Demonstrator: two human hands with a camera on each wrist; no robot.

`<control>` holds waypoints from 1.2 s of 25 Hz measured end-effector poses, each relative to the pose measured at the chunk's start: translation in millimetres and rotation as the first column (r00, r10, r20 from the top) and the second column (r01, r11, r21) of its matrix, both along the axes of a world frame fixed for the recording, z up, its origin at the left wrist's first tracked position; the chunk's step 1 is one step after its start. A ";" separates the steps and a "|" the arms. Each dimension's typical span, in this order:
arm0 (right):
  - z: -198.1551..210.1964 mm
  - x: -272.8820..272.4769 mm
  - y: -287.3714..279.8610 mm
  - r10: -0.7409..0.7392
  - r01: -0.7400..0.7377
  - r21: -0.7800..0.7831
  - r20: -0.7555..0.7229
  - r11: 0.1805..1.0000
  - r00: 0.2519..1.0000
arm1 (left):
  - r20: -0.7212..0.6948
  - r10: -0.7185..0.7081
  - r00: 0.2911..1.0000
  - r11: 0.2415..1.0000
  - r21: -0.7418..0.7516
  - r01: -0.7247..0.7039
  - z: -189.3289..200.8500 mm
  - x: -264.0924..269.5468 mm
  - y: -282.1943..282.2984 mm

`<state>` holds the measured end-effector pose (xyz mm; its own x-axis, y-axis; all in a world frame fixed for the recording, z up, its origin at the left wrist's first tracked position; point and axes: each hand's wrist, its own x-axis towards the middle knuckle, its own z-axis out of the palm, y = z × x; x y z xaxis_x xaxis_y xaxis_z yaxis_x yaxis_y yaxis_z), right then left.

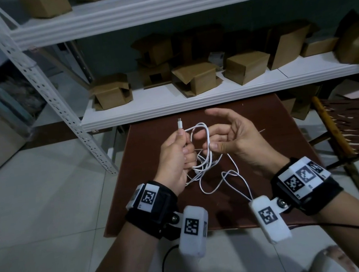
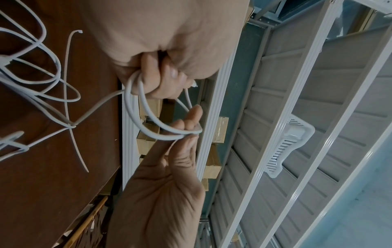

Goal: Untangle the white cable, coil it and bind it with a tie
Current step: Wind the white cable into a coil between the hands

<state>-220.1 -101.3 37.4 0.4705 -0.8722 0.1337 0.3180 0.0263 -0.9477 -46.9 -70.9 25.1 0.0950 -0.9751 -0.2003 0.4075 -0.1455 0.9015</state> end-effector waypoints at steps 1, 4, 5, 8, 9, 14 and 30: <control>-0.7 1.1 0.6 -0.005 0.005 0.011 0.008 1.000 1.000 | 0.007 -0.001 1.000 1.000 0.005 0.001 -0.4 -0.3 0.0; -2.9 4.1 2.3 -0.026 0.025 0.045 0.023 0.999 0.999 | 0.015 -0.002 1.000 1.000 0.017 0.002 -0.5 -1.2 0.2; -3.4 4.6 2.4 -0.042 0.041 0.052 0.021 0.998 0.999 | 0.016 -0.001 1.000 1.000 0.020 0.001 -0.2 -0.9 0.3; -3.3 3.6 1.2 -0.120 0.119 0.049 0.021 0.992 0.993 | 0.012 -0.003 1.000 1.000 0.013 0.003 0.5 0.4 0.6; -2.7 3.3 1.0 -0.139 0.138 0.046 0.029 0.989 0.990 | 0.011 0.001 1.000 1.000 0.007 -0.001 0.7 0.9 0.4; -1.6 3.6 4.2 -0.195 0.193 0.071 0.021 0.979 0.981 | 0.035 0.037 0.999 0.999 0.001 -0.037 0.0 0.2 0.1; -2.2 0.5 0.2 -0.393 0.395 0.012 -0.082 0.919 0.916 | 0.173 0.085 0.981 0.996 -0.010 -0.084 -4.6 3.5 -1.8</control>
